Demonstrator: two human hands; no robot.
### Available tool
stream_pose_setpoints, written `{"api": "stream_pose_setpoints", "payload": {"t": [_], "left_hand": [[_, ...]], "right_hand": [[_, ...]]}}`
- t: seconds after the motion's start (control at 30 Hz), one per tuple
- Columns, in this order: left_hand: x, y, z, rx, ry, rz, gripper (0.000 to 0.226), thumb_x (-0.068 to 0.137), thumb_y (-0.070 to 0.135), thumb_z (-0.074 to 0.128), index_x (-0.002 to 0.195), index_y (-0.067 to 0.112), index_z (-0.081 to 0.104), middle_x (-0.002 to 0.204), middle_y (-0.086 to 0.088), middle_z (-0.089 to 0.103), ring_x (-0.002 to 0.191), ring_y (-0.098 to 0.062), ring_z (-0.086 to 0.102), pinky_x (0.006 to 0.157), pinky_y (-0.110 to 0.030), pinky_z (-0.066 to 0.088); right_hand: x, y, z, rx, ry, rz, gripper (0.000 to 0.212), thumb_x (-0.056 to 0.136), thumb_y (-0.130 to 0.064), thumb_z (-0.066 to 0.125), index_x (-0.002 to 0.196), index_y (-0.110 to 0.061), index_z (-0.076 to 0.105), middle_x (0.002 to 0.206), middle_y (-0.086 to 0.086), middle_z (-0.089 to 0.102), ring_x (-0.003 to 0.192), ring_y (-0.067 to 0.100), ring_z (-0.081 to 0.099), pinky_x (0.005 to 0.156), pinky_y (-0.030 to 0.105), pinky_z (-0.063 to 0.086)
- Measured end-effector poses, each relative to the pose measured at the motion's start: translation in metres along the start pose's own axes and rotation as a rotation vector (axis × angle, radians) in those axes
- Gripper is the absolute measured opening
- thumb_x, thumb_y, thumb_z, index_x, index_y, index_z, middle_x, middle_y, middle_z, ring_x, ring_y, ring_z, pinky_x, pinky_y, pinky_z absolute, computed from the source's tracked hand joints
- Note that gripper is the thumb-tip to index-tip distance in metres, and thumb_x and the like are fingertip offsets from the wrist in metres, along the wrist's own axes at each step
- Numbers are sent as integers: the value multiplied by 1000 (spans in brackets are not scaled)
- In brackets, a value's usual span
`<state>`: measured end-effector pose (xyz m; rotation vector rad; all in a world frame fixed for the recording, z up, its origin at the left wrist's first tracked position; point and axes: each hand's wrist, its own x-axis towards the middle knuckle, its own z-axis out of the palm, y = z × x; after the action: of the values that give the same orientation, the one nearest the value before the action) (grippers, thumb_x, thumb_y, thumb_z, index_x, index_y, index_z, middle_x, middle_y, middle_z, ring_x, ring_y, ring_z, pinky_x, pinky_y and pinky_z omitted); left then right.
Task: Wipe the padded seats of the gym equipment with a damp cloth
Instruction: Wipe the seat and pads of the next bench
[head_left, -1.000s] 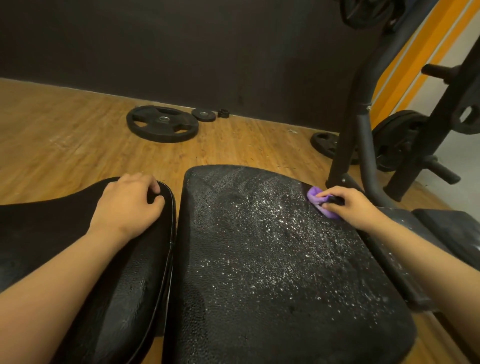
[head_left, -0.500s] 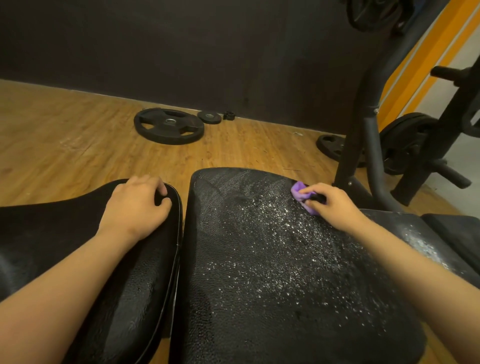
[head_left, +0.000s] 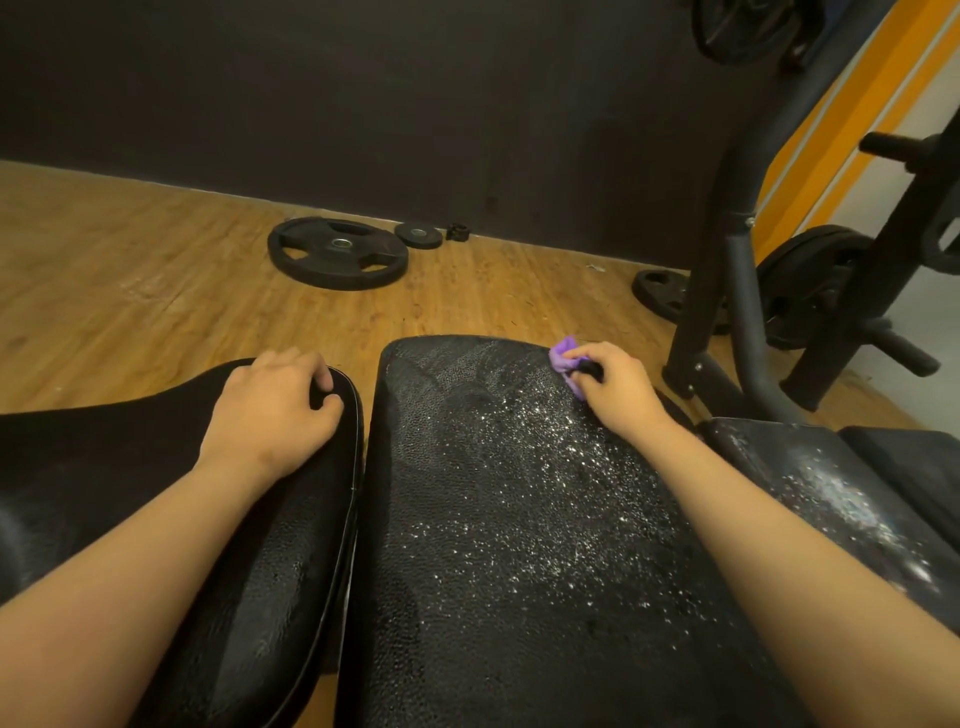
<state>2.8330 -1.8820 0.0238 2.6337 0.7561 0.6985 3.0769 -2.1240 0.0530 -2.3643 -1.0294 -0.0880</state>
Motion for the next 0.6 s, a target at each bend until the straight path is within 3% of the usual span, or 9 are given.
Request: {"api": "stream_pose_setpoints", "payload": {"t": [0.13, 0.23, 0.33, 0.43, 0.5, 0.6], "left_hand": [[-2, -1, -1, -23, -3, 3, 7, 87, 28, 60, 90, 24, 54, 92, 4, 57, 96, -19, 50, 88, -39, 38], [-2, -2, 1, -22, 0, -2, 8, 86, 29, 60, 90, 25, 54, 93, 4, 57, 97, -19, 51, 87, -39, 38], [0, -2, 2, -19, 4, -7, 8, 86, 29, 60, 88, 24, 55, 93, 4, 58, 98, -20, 51, 88, -39, 38], [1, -1, 2, 2, 9, -3, 8, 86, 29, 60, 87, 23, 55, 90, 5, 55, 97, -21, 50, 89, -39, 36], [2, 0, 2, 2, 7, -3, 8, 86, 28, 61, 87, 22, 55, 89, 5, 54, 96, -21, 49, 89, -40, 36], [1, -1, 1, -10, 2, -5, 8, 86, 29, 61, 87, 23, 55, 90, 4, 55, 96, -21, 50, 88, -40, 36]], "right_hand": [[-20, 18, -16, -25, -124, -64, 26, 91, -8, 60, 113, -17, 67, 110, -5, 60, 99, 9, 55, 89, 25, 42], [-17, 38, -29, -122, -70, 29, 25, 90, -5, 60, 112, -15, 66, 111, -1, 60, 104, 17, 55, 91, 31, 42], [-2, 32, -26, -158, 11, 126, 21, 90, 5, 52, 103, -3, 67, 107, 3, 58, 101, 17, 55, 82, 21, 36], [12, 0, -10, -98, 15, 76, 21, 90, 8, 48, 100, 2, 66, 104, 0, 55, 95, 7, 50, 80, 8, 33], [18, -22, 4, -42, -38, 10, 21, 92, 4, 49, 97, -7, 66, 104, -4, 54, 94, 9, 49, 90, 15, 37], [13, -28, 19, -3, -64, -85, 20, 91, -4, 55, 94, -22, 64, 102, -4, 60, 96, 16, 53, 94, 37, 45]]}}
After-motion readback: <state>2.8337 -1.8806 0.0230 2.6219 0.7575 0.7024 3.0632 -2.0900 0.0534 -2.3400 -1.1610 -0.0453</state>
